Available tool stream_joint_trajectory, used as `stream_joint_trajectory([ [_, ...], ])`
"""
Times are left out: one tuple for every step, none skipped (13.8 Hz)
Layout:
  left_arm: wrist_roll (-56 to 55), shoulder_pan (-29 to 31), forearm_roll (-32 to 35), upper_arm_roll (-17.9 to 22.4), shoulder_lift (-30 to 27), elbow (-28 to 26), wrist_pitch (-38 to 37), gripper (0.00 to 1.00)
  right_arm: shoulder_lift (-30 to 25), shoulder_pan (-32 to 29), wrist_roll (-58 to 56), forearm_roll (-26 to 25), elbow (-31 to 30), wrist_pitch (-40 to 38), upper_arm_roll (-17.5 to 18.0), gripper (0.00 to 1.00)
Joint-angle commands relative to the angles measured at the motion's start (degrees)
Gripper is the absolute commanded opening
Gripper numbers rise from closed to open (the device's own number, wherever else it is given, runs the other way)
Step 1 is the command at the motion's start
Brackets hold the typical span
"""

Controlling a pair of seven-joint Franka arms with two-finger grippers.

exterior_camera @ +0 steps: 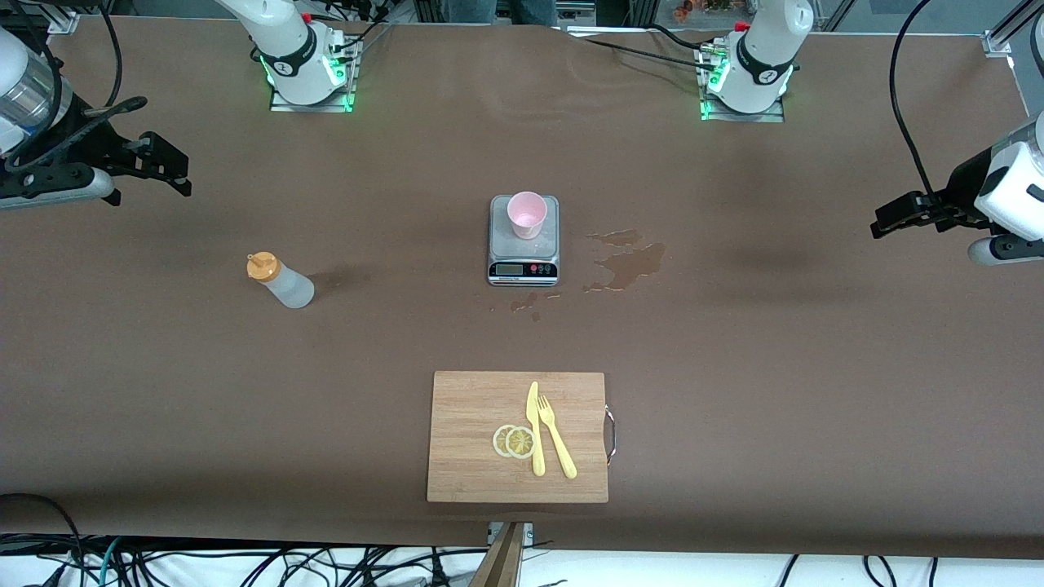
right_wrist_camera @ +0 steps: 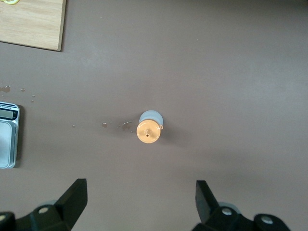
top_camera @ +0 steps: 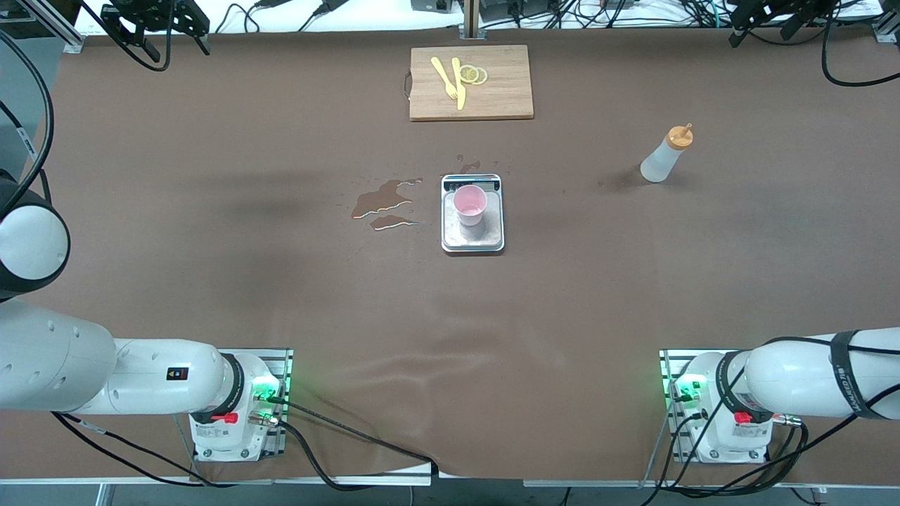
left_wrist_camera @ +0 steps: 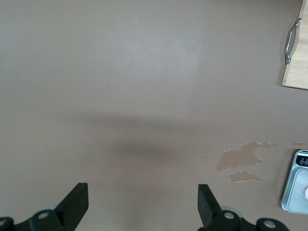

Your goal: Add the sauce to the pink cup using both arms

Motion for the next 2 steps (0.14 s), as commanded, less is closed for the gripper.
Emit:
stream_joint_trajectory([
  [1.37, -0.18, -1.66, 0.26, 0.66, 1.52, -0.71, 1.0, 0.11, -0.25, 0.12, 0.99, 1.26, -1.55, -0.83, 1.0],
  [1.37, -0.18, -1.66, 0.26, 0.66, 1.44, -0.63, 1.0, 0.11, -0.25, 0.03, 0.99, 1.26, -1.82, -1.09, 1.0],
])
